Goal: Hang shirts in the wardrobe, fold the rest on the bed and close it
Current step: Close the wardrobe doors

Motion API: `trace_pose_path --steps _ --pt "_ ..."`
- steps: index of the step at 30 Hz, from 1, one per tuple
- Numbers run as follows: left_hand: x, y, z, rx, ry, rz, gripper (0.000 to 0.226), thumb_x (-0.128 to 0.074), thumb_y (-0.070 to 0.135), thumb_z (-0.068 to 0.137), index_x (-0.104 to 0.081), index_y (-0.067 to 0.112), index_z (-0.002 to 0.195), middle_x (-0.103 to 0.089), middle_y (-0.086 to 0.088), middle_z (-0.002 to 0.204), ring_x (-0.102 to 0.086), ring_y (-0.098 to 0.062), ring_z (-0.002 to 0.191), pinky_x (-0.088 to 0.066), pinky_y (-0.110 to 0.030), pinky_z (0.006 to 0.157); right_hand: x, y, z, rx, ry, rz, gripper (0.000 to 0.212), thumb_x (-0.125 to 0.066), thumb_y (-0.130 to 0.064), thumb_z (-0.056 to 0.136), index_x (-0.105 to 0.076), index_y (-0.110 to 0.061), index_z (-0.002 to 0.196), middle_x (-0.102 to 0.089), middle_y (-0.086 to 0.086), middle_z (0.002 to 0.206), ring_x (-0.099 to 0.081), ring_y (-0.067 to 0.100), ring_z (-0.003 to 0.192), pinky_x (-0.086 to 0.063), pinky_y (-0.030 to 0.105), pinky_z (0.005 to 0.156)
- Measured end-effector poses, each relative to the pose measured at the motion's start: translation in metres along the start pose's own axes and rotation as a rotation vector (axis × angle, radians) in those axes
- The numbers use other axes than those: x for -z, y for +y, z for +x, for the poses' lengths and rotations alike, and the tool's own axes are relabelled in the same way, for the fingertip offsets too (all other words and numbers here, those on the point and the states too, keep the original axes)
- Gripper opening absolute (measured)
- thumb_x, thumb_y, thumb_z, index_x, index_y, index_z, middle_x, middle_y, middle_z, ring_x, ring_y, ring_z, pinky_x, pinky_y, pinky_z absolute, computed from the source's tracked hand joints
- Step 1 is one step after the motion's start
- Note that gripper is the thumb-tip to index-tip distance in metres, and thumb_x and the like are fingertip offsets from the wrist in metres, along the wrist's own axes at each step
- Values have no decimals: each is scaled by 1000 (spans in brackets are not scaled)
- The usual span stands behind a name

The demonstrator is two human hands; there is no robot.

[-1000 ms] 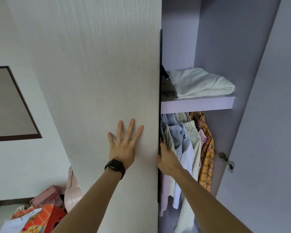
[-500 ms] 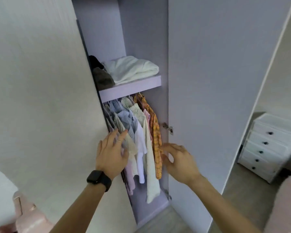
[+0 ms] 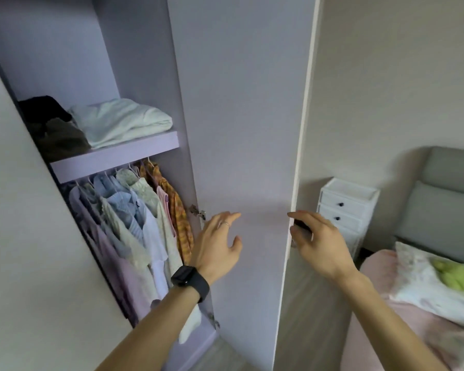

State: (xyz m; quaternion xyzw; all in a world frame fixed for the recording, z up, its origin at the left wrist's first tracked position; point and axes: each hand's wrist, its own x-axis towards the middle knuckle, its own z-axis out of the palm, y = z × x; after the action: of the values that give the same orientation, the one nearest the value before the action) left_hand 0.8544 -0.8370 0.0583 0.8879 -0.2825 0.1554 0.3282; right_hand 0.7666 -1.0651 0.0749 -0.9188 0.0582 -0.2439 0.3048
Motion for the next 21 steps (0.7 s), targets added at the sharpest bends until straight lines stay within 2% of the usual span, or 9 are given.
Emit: trace_pose_path --steps 2,5,7,9,11,14,16,19,21 --pt "-11 13 21 -16 15 -2 53 -59 24 95 -45 26 146 -44 3 149 -40 -17 139 -40 -35 111 16 8 24 5 57 27 36 -61 -21 97 -62 -27 133 -58 -6 136 -56 22 120 -44 35 102" --pt "-25 27 50 -16 37 4 60 -59 32 94 -37 29 150 -36 4 154 -37 -17 141 -33 -26 109 30 14 60 35 131 89 40 -60 -26 99 -57 -28 138 -57 -5 134 -58 17 117 -46 34 99" --pt "-36 33 69 7 34 -19 68 -59 39 94 -27 33 154 -25 5 159 -33 -17 143 -30 -22 104 35 19 85 26 102 177 41 -56 -36 100 -52 -35 141 -58 -12 133 -59 5 110 -47 28 94" --pt "-46 38 84 22 28 -46 79 -61 46 92 -14 39 156 -15 10 163 -31 -17 145 -33 -24 103 36 21 107 -9 12 307 41 -51 -48 100 -49 -46 140 -61 -23 127 -59 -8 106 -46 23 95" --pt "-55 41 93 27 8 -52 88 -62 51 90 -4 43 155 -6 15 164 -28 -16 147 -39 -28 105 32 25 123 -33 -78 424 33 -46 -53 100 -53 -51 133 -67 -21 118 -63 0 108 -48 34 102" --pt "-70 44 101 1 -8 -45 94 -63 54 88 0 40 156 1 20 163 -20 -11 149 -38 -28 108 23 30 135 25 -128 505 24 -44 -50 103 -64 -43 114 -71 -7 101 -66 24 99 -53 50 97" --pt "-76 43 102 -9 -5 -42 96 -64 53 88 1 37 157 3 21 163 -17 -8 150 -37 -27 110 19 30 135 47 -129 546 29 -44 -51 103 -65 -34 113 -71 -3 97 -66 28 95 -55 51 93" --pt "-79 44 99 -10 7 -45 100 -63 56 88 7 38 156 7 22 163 -21 -10 149 -38 -24 104 15 30 132 88 -141 553 42 -43 -57 100 -64 -22 108 -65 13 95 -63 37 93 -56 52 90" --pt "-75 41 91 -18 20 -59 103 -63 61 85 11 41 154 7 24 162 -21 -10 149 -36 -20 101 11 25 125 101 -140 584 43 -46 -59 100 -67 -21 105 -60 21 95 -61 39 90 -58 46 87"
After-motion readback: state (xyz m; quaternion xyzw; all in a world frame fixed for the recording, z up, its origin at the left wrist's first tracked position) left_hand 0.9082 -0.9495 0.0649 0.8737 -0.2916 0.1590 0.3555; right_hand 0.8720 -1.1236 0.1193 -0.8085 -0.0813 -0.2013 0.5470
